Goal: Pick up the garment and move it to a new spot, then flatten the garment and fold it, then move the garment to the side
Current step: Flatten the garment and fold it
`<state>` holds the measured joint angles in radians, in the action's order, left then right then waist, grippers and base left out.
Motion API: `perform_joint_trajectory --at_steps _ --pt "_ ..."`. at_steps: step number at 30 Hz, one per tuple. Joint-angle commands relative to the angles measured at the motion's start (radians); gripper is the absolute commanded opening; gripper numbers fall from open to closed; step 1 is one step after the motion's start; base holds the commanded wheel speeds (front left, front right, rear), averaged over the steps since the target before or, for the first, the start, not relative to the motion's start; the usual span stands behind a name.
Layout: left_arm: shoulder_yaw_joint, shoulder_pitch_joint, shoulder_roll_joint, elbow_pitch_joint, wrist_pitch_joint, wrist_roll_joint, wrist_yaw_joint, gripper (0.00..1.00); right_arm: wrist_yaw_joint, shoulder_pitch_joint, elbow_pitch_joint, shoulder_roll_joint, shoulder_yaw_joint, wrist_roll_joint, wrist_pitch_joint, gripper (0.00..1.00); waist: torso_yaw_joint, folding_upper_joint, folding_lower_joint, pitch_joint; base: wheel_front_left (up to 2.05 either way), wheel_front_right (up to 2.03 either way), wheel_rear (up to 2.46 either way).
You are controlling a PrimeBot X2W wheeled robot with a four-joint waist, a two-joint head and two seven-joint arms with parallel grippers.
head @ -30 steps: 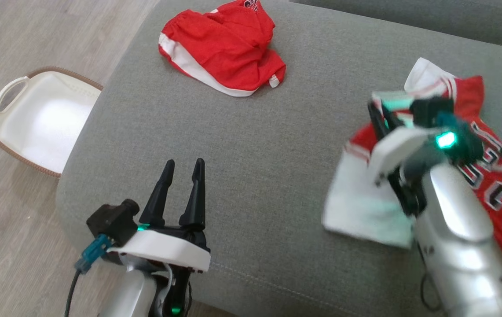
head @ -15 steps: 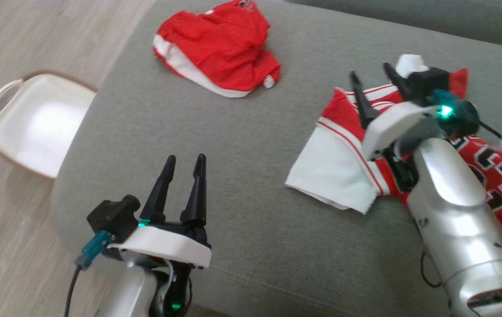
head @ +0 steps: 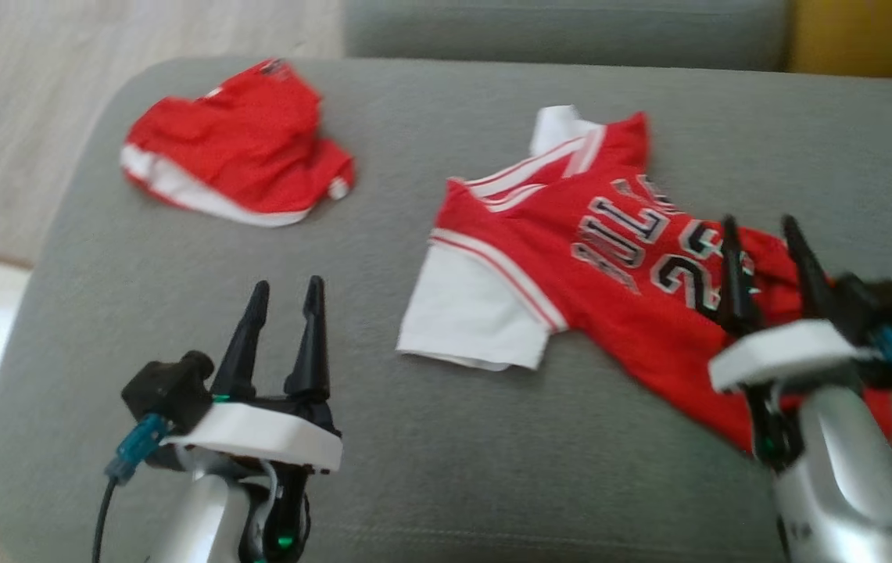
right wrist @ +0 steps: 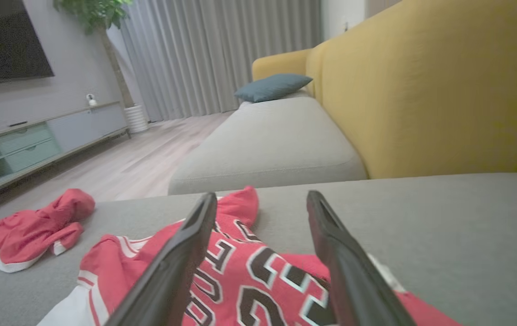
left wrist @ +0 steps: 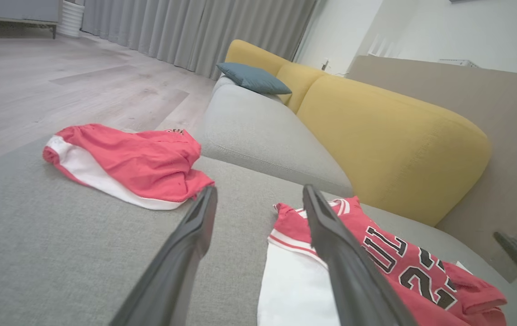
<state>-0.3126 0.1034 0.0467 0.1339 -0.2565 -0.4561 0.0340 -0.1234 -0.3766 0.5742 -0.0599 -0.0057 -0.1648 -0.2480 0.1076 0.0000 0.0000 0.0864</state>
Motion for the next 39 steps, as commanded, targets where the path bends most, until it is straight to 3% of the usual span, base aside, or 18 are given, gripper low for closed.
perform_joint_trajectory --at_steps 1,5,13,21,28,39 --pt "0.043 0.024 0.004 -0.022 -0.005 0.007 -0.007 1.0 -0.007 0.032 -0.098 0.01 0.005 0.005 -0.013 1.0 -0.068 0.0 0.0 -0.031 0.0 0.0 0.0" --pt "0.055 0.013 0.004 0.014 -0.005 0.002 -0.015 1.0 -0.007 0.219 -0.304 0.01 -0.033 0.014 -0.013 1.0 -0.115 0.0 0.0 -0.044 0.0 0.0 0.0" --pt "0.085 -0.001 0.004 0.029 -0.005 -0.002 -0.012 1.0 -0.007 0.383 -0.457 0.01 -0.034 -0.002 -0.014 1.0 -0.171 0.0 0.0 -0.022 0.0 0.0 0.0" --pt "0.064 0.04 0.004 0.082 -0.005 0.048 -0.011 1.0 -0.007 0.381 -0.496 0.01 -0.039 -0.012 -0.014 1.0 -0.198 0.0 0.0 0.015 0.0 0.0 0.0" --pt "0.022 0.111 0.005 0.267 0.026 0.095 0.034 1.0 -0.007 0.377 -0.49 0.01 -0.052 -0.019 -0.014 1.0 -0.215 0.0 0.0 0.05 0.0 0.0 0.0" --pt "-0.005 0.204 0.03 0.494 0.106 0.132 0.069 1.0 -0.007 0.336 -0.487 0.01 -0.074 0.004 -0.014 1.0 -0.268 0.0 0.0 0.07 0.0 0.0 0.0"
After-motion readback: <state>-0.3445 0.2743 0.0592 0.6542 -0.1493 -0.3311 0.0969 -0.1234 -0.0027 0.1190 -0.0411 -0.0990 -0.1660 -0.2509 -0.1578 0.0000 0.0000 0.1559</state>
